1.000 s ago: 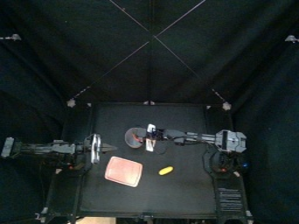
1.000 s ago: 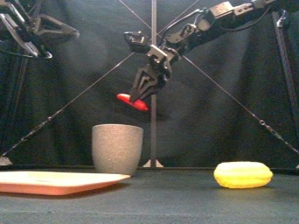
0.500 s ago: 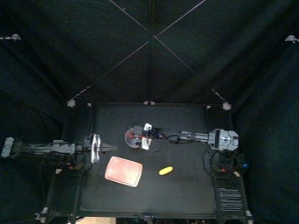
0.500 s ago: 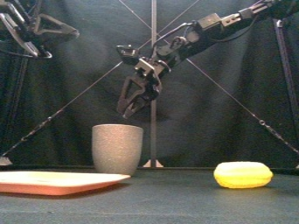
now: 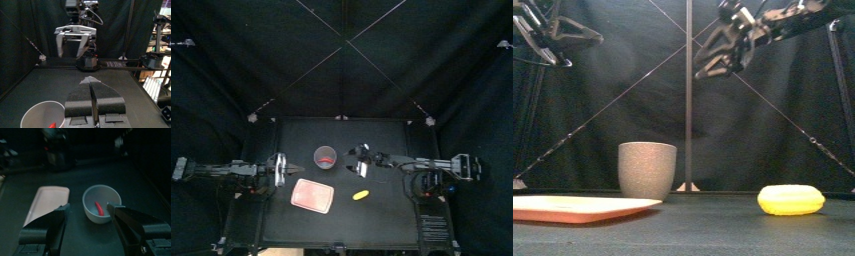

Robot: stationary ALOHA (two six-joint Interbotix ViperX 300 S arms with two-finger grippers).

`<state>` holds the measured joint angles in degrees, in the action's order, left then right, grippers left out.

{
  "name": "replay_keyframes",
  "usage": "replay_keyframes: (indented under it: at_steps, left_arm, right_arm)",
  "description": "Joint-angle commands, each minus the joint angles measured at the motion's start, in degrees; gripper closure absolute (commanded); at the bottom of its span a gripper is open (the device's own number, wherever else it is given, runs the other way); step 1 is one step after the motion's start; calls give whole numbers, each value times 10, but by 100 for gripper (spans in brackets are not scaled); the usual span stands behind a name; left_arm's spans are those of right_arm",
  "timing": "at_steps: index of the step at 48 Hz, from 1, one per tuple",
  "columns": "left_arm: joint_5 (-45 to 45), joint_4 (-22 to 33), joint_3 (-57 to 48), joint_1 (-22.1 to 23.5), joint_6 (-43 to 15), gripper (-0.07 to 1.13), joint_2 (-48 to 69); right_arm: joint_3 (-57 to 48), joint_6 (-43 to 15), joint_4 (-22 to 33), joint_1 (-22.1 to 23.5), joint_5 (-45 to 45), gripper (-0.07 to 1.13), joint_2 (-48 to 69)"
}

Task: Pick the red chile then place it in the grey bowl
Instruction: Drop red chile in the grey bowl and return to neutral

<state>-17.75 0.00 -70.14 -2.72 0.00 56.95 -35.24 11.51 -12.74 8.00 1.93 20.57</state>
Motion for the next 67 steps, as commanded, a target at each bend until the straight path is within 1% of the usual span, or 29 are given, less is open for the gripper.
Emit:
replay_keyframes:
  at_steps: [1,7,15,19,28,38,67]
  left_arm:
    - [-3,0,6,-4,-1,109,-2]
    - [-3,0,4,-6,-1,109,0]
    - [-3,1,4,-7,-1,109,1]
    - [-2,1,4,-7,-1,109,1]
    - [-3,1,4,-7,-1,109,2]
    - [-3,1,4,-7,-1,109,3]
    - [-2,1,3,-7,-1,109,4]
  right_arm:
    - [-54,0,-2,-25,-44,11,90]
    - [-122,-2,-3,-43,-50,11,179]
    - [-186,-6,-7,-62,-50,11,281]
    - [-217,-14,-4,-67,-50,11,333]
    - [-270,-28,5,-69,-26,11,409]
    - [-285,-32,8,-69,6,11,444]
    - [-277,-32,18,-60,9,11,444]
